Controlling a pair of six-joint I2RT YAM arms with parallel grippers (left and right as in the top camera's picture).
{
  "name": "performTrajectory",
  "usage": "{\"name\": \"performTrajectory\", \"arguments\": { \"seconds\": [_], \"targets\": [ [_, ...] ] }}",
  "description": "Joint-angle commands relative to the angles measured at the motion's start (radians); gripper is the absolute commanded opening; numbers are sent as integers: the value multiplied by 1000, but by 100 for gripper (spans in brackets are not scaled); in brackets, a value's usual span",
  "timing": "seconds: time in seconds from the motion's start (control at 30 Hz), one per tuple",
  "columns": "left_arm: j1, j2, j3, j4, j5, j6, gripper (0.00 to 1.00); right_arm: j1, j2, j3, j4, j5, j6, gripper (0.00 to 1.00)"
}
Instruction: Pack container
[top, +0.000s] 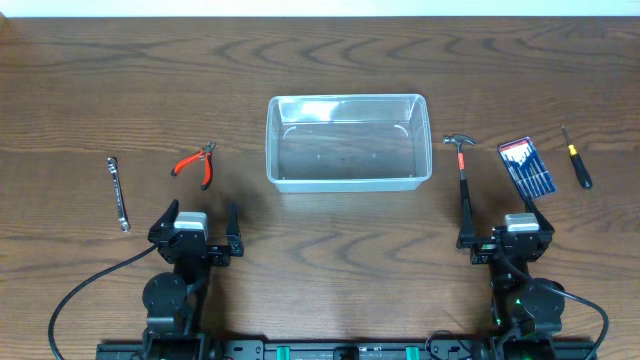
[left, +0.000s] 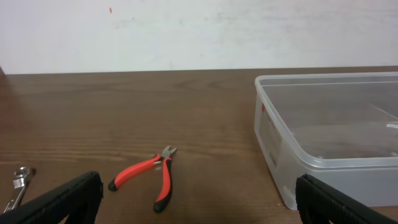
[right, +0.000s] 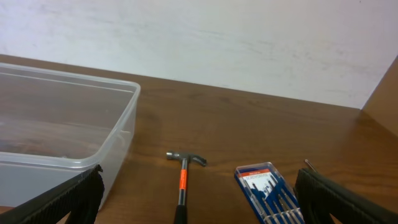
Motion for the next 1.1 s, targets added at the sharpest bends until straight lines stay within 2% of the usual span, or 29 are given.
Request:
{"name": "performTrajectory", "arguments": {
  "seconds": [0.0, 0.2, 0.4, 0.6, 0.73, 0.8, 0.9, 1.03, 1.07],
  "targets": [
    [5, 3, -11, -41, 40, -13, 98, -5, -9, -4, -2, -1, 14, 99],
    [5, 3, -11, -40, 40, -13, 98, -5, -9, -4, -2, -2, 16, 99],
    [5, 3, -11, -40, 40, -13, 98, -5, -8, 1, -1, -2, 151, 99],
    [5, 3, -11, -40, 40, -13, 98, -12, 82, 138, 43, 56, 164, 99],
    [5, 3, -11, -40, 40, -13, 98, -56, 335, 369, -17, 87, 164, 99],
    [5, 3, -11, -40, 40, -13, 98, -87, 525, 546, -105, 62, 163, 99],
    [5, 3, -11, -40, 40, -13, 98, -128, 818, 855, -287, -9, 122, 99],
    [5, 3, -11, -40, 40, -13, 98, -156, 1214, 1360, -606, -25, 101, 99],
    [5, 3, -11, -40, 40, -13, 98, -156, 1268, 1435, -649, -32, 100, 99]
  ]
}}
